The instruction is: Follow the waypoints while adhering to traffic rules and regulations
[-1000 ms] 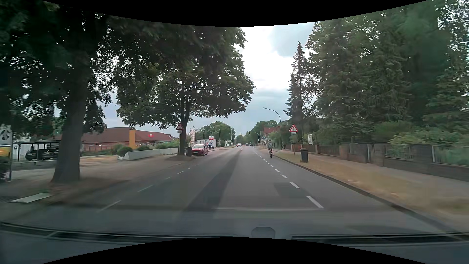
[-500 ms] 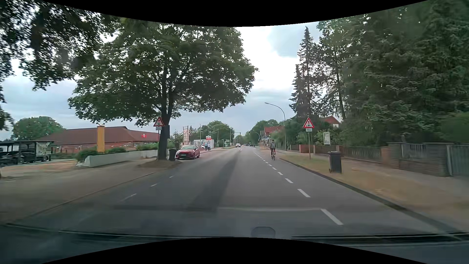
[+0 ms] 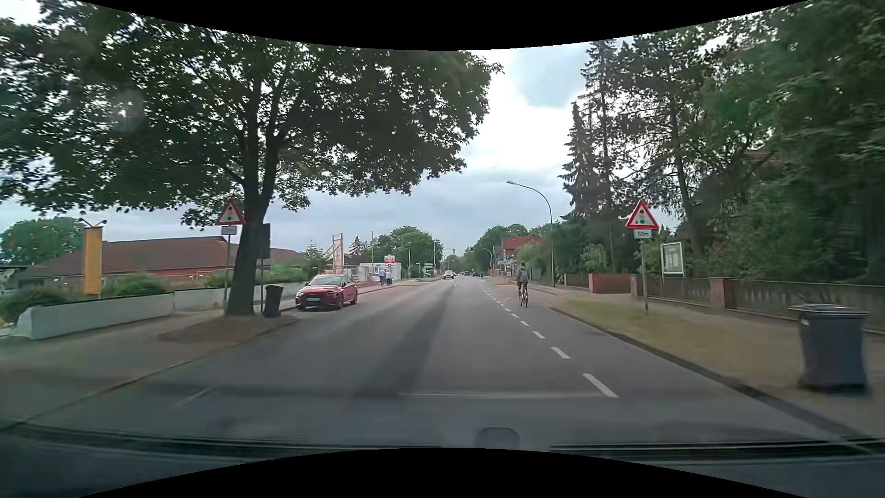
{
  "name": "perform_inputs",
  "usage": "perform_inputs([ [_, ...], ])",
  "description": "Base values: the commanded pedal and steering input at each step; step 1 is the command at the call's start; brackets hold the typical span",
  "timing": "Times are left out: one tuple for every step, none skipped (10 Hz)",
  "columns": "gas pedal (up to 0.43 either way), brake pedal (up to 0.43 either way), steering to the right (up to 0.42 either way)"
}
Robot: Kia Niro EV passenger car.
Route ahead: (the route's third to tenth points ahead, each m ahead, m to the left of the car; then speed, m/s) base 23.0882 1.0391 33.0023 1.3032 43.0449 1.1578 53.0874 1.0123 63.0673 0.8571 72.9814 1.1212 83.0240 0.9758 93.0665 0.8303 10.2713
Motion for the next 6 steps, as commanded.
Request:
perform_inputs([
  [0.110, 0.000, -0.004],
  [0.110, 0.000, -0.004],
  [0.110, 0.000, -0.006],
  [0.110, 0.000, -0.006],
  [0.110, 0.000, -0.006],
  [0.110, 0.000, -0.006],
])
